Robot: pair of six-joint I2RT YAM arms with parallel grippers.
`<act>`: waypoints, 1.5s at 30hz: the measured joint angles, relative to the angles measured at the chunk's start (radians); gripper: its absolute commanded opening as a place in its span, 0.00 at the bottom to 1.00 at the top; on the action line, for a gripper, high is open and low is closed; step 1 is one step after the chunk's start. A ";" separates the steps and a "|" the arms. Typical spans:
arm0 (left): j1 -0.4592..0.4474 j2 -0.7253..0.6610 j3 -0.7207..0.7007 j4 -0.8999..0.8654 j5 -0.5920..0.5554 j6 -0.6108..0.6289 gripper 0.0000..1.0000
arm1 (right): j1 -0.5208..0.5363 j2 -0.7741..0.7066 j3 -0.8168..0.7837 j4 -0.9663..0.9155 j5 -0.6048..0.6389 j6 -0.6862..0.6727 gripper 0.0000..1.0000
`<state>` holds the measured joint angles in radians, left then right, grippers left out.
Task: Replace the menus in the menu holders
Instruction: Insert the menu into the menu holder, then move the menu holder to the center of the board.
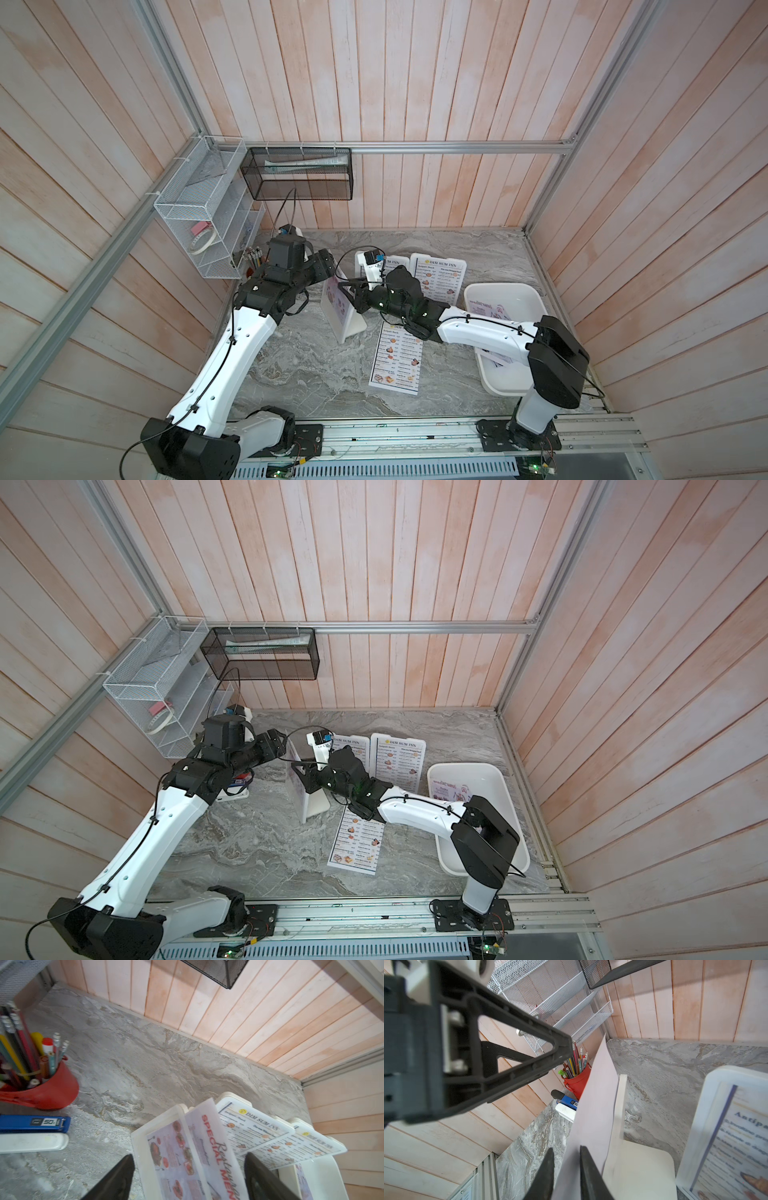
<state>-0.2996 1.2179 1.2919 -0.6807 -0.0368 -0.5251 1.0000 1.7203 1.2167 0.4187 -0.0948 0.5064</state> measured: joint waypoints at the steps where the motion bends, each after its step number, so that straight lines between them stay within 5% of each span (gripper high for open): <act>1: -0.013 0.012 0.006 0.000 0.010 0.002 0.88 | 0.000 0.000 0.000 -0.006 0.000 -0.004 0.25; 16: -0.031 0.072 -0.016 -0.006 0.036 0.027 0.87 | -0.016 -0.068 -0.002 -0.058 -0.006 -0.024 0.37; 34: -0.036 0.053 -0.106 0.007 0.040 0.047 0.87 | -0.113 -0.252 -0.120 -0.105 -0.017 -0.032 0.39; 45: -0.037 -0.130 -0.157 -0.089 -0.010 0.019 0.91 | -0.084 -0.200 -0.080 -0.169 -0.053 -0.040 0.44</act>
<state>-0.3370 1.0878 1.1351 -0.7692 -0.0463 -0.5060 0.9157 1.5200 1.1362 0.2493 -0.1474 0.4664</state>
